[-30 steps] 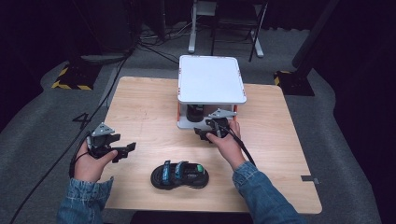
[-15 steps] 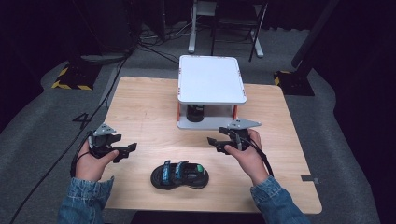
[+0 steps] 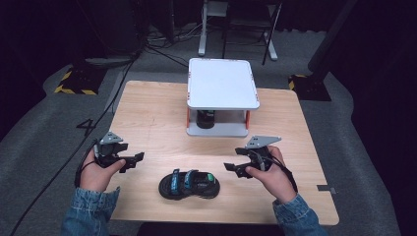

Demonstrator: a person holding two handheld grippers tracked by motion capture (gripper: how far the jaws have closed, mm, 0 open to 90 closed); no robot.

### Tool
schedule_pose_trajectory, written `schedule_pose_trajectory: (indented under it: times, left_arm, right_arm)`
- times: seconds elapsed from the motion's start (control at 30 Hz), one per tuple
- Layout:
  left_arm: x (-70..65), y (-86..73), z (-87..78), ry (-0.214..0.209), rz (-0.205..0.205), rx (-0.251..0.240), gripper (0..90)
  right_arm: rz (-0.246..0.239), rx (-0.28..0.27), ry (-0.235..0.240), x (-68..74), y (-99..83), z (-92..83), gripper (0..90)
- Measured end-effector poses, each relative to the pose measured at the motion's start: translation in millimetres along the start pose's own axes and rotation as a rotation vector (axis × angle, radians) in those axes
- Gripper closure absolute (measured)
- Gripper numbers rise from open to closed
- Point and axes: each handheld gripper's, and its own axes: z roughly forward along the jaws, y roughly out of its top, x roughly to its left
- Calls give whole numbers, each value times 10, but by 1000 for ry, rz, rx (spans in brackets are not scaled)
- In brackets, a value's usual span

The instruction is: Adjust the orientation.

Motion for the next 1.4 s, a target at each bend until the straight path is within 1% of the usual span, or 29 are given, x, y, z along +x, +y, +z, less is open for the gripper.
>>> schedule_pose_trajectory:
  times: [0.03,0.07,0.1,0.17,0.23,0.3,0.33,0.37,0.4,0.43,0.53,0.6,0.67,0.7,0.73,0.77,0.8,0.83,0.9,0.97,1.0,1.03,1.1,1.17,1.2,1.27,1.33,1.4]
  left_arm:
    - [-2,-4,4,-2,-6,0,245]
    - [2,-4,7,-5,-3,4,245]
    - [3,-6,9,-5,0,7,245]
    - [3,-8,14,-5,2,11,244]
    - [2,-9,18,-7,1,14,244]
    - [1,-10,21,-7,2,15,243]
    - [1,-10,21,-7,2,15,244]
    - [-1,-13,26,-8,2,14,243]
    - [-1,-13,26,-8,2,14,243]
    - [-5,-15,27,-7,-2,15,243]
    - [-7,-15,29,-7,1,15,243]
    - [-10,-14,27,-10,2,22,243]
    - [-18,-18,38,-9,2,19,242]
    - [-18,-18,44,-10,9,22,242]
    - [-21,-19,46,-12,7,23,242]
    - [-21,-19,46,-12,7,23,242]
    - [-22,-19,45,-11,8,23,242]
    - [-22,-19,45,-10,8,22,241]
    - [-21,-19,44,-10,8,22,242]
    - [-22,-19,44,-10,8,22,241]
    - [-22,-19,44,-10,8,22,241]
    - [-21,-18,42,-10,8,24,242]
    - [-21,-18,42,-10,8,24,242]
    - [-18,-18,43,-8,9,23,242]
    - [-18,-18,43,-8,9,23,242]
    - [-12,-23,44,-7,8,23,242]
    - [-12,-25,44,-7,5,20,242]
    - [-8,-26,41,-8,5,21,242]
  right_arm:
    - [-10,11,10,22,-7,7,251]
    - [-32,47,38,80,-19,41,215]
    - [-39,68,48,103,-23,60,203]
    - [-70,146,80,181,-41,123,199]
    - [-99,183,108,259,-55,191,200]
    - [-113,200,133,321,-62,258,199]
    - [-113,200,133,321,-62,258,199]
    - [-128,203,144,368,-68,316,198]
    - [-128,203,144,368,-68,316,198]
    - [-138,206,153,403,-77,372,194]
    - [-153,202,157,459,-104,464,196]
    - [-162,209,164,490,-127,520,200]
    - [-167,211,164,502,-134,542,204]
    - [-177,197,158,518,-134,569,232]
    - [-180,182,154,526,-129,574,257]
    - [-197,167,151,530,-118,571,274]
    - [-214,160,148,542,-109,566,301]
    - [-232,159,152,552,-99,562,350]
    - [-252,149,161,573,-88,556,368]
    - [-269,143,164,579,-81,553,412]
    - [-269,143,164,579,-81,553,412]
    - [-272,145,173,579,-75,547,505]
    - [-276,154,178,584,-75,539,601]
    - [-269,163,182,597,-75,534,686]
    - [-264,165,186,606,-73,532,709]
    - [-266,154,187,626,-64,525,740]
    - [-249,127,196,640,-48,505,765]
    - [-231,100,191,637,-26,469,778]
